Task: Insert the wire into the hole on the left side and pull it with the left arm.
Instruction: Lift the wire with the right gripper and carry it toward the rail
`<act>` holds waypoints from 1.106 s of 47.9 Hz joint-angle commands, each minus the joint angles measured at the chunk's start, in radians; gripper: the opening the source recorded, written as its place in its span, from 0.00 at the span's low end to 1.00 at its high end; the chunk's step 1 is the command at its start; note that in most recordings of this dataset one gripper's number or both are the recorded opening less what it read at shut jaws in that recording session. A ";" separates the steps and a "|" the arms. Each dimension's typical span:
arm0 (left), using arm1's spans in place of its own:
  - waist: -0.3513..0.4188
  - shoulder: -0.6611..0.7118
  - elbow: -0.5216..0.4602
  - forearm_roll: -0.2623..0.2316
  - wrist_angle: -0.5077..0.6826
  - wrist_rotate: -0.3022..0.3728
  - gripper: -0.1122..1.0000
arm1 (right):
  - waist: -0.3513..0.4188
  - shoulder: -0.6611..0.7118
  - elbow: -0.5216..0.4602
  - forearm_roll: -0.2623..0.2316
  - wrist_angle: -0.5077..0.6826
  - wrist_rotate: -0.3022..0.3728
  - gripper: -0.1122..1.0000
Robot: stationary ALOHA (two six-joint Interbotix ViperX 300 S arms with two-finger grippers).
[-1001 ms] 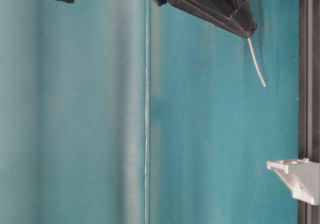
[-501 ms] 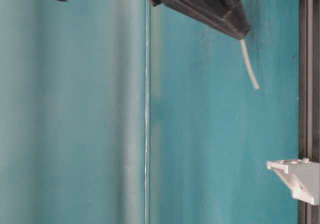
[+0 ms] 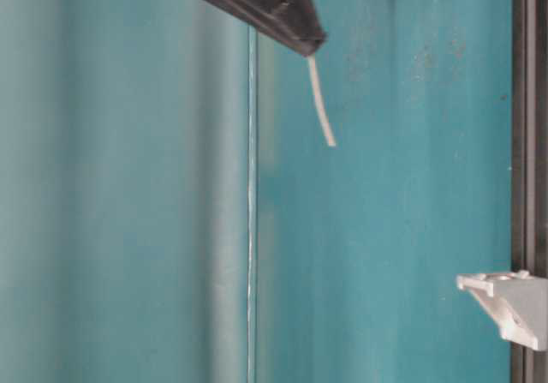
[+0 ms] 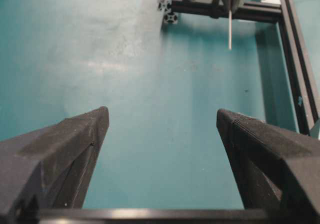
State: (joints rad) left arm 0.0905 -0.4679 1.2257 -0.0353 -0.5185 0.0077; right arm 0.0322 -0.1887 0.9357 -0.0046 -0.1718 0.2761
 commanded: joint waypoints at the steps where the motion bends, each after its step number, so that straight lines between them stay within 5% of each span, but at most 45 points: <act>1: 0.003 -0.005 -0.018 -0.002 -0.005 -0.003 0.79 | -0.005 -0.043 -0.006 -0.002 0.012 0.002 0.15; 24: 0.005 -0.003 -0.044 -0.003 -0.005 -0.002 0.79 | -0.006 -0.144 0.046 -0.002 0.000 0.008 0.15; 53: -0.055 0.087 -0.012 -0.011 -0.117 -0.011 0.80 | 0.060 -0.163 0.160 0.021 -0.293 0.012 0.15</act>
State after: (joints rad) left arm 0.0537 -0.4034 1.2226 -0.0430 -0.5967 -0.0015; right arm 0.0798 -0.3436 1.0953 0.0061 -0.4249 0.2915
